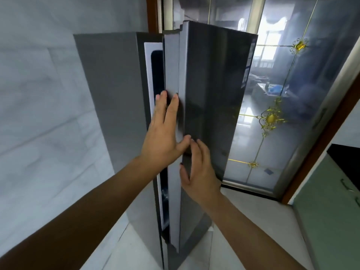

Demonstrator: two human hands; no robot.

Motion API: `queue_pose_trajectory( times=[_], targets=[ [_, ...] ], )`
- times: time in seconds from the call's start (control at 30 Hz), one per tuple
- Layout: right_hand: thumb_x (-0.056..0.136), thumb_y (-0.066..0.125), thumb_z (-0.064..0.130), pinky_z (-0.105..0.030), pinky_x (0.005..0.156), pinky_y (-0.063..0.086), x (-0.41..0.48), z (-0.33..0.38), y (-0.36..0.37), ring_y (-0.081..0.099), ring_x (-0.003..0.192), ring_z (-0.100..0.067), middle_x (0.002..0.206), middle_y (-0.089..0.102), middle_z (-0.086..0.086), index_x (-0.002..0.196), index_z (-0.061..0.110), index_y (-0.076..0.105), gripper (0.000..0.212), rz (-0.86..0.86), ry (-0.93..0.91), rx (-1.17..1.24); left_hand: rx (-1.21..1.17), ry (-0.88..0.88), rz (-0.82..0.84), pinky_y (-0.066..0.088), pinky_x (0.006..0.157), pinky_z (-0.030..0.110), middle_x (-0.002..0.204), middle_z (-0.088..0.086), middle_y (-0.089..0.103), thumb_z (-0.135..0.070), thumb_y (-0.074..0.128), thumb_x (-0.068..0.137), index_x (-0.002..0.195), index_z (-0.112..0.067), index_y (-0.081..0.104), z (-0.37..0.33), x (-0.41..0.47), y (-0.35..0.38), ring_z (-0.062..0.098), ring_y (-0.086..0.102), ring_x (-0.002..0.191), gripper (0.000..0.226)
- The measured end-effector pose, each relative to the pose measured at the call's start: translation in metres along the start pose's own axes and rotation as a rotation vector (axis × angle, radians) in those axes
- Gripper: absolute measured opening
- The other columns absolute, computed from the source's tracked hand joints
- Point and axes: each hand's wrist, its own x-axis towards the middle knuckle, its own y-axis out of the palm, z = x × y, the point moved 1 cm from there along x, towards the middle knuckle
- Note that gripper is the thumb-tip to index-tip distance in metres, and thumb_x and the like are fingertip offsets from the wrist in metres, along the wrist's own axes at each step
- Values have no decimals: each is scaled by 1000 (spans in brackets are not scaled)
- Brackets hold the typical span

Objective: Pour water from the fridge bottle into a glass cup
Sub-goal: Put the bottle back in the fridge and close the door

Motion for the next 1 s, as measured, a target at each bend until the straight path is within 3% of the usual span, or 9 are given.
queue_pose_trajectory(
  times=[0.07,0.17,0.37,0.57,0.63,0.73,0.8,0.9,1.0],
  targets=[
    [93,66,22,-32,103,51,8,6,16,49,134,-27,160,24,-13,154,14,27,74,50,-50,-35,130,-16,-33,0,122,43,167,9,6,-38,75,82,158,-14,5,17,5,-1,22,-9,153,106],
    [89,70,15,-34,103,51,26,17,41,45,137,-31,156,30,-19,153,11,30,76,72,-79,-65,256,-64,-3,-5,121,46,166,16,13,-37,73,83,156,-5,10,40,15,-5,30,-2,154,102],
    [85,73,6,-38,99,53,40,25,61,47,132,-36,143,40,-23,143,12,36,69,-22,-62,-55,266,-51,5,17,114,37,157,19,33,-43,76,77,152,-2,23,58,20,-7,35,36,140,100],
    [90,69,20,-26,91,52,26,19,31,55,117,-20,140,42,-8,144,16,40,62,156,-22,-103,91,-60,-50,22,106,31,144,11,45,-37,70,83,144,-12,39,45,-7,-22,26,38,131,73],
    [90,66,23,-33,90,53,5,9,10,58,110,-24,128,53,-11,135,13,50,49,185,31,-139,-32,5,-63,24,99,28,132,10,51,-40,64,84,136,-14,45,31,-32,-20,24,42,122,61],
    [90,62,33,-40,84,54,-42,-11,-27,61,102,-29,116,62,-11,128,16,56,42,352,261,-297,-126,128,179,36,92,36,119,11,58,-43,59,86,126,-13,53,6,-77,4,27,49,111,51],
    [90,60,39,-41,85,54,-83,-25,-54,62,103,-30,116,62,-9,129,20,53,44,527,482,-415,-103,135,494,41,92,42,120,10,60,-43,62,89,125,-16,57,-15,-100,30,30,54,111,45],
    [91,60,44,-36,82,49,-143,-38,-96,61,106,-31,119,58,-9,132,17,49,50,785,731,-546,3,189,892,38,89,38,121,4,59,-52,58,90,122,-23,54,-47,-126,65,26,55,113,44],
    [92,59,45,-32,75,40,-197,-39,-142,60,107,-31,121,57,-9,132,16,48,50,805,908,-590,27,322,1133,41,87,35,117,2,60,-57,57,89,115,-23,52,-90,-148,84,24,58,107,44]
  ],
)
